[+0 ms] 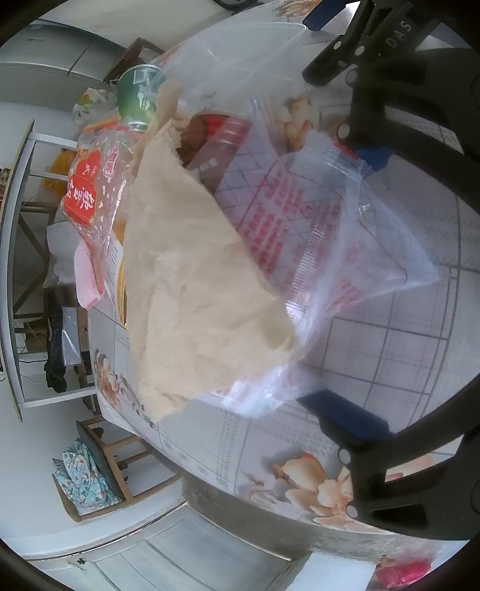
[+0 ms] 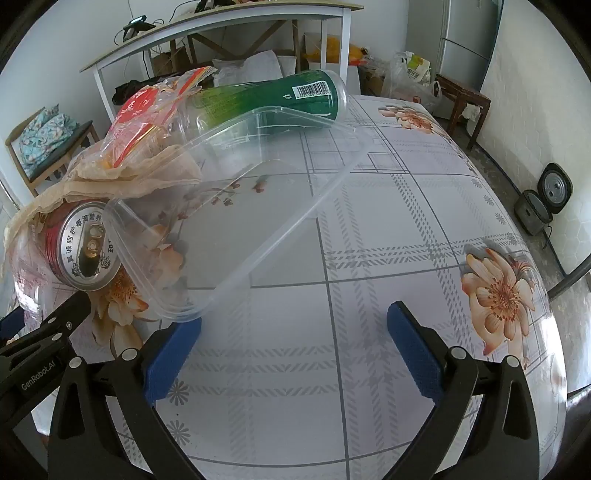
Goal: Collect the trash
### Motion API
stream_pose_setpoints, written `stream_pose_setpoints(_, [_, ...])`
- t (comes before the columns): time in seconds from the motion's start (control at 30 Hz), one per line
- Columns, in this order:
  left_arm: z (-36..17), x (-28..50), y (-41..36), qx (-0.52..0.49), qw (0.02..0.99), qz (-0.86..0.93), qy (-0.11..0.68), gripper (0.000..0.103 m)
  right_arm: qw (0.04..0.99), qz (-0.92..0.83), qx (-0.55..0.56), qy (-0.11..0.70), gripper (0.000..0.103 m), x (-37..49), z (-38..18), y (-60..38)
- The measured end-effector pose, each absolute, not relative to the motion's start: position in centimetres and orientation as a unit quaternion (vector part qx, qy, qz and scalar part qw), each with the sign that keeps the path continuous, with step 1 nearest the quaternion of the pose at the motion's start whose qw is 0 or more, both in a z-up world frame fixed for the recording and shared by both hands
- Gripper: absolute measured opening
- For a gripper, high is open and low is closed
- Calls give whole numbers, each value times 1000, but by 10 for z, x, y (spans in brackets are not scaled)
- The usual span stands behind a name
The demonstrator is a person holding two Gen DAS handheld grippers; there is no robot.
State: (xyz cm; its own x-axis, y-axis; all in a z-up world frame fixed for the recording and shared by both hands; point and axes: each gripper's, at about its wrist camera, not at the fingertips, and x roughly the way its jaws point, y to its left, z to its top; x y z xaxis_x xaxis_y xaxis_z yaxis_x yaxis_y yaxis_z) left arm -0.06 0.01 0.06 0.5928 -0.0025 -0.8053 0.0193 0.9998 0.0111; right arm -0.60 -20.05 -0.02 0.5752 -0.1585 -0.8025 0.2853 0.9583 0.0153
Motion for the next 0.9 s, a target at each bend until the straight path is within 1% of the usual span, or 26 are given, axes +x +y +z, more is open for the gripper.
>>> stream_pose_setpoints(0.9, [-3, 0, -3, 27, 890, -38, 454, 96, 880, -125, 72, 453, 97, -5, -1, -200])
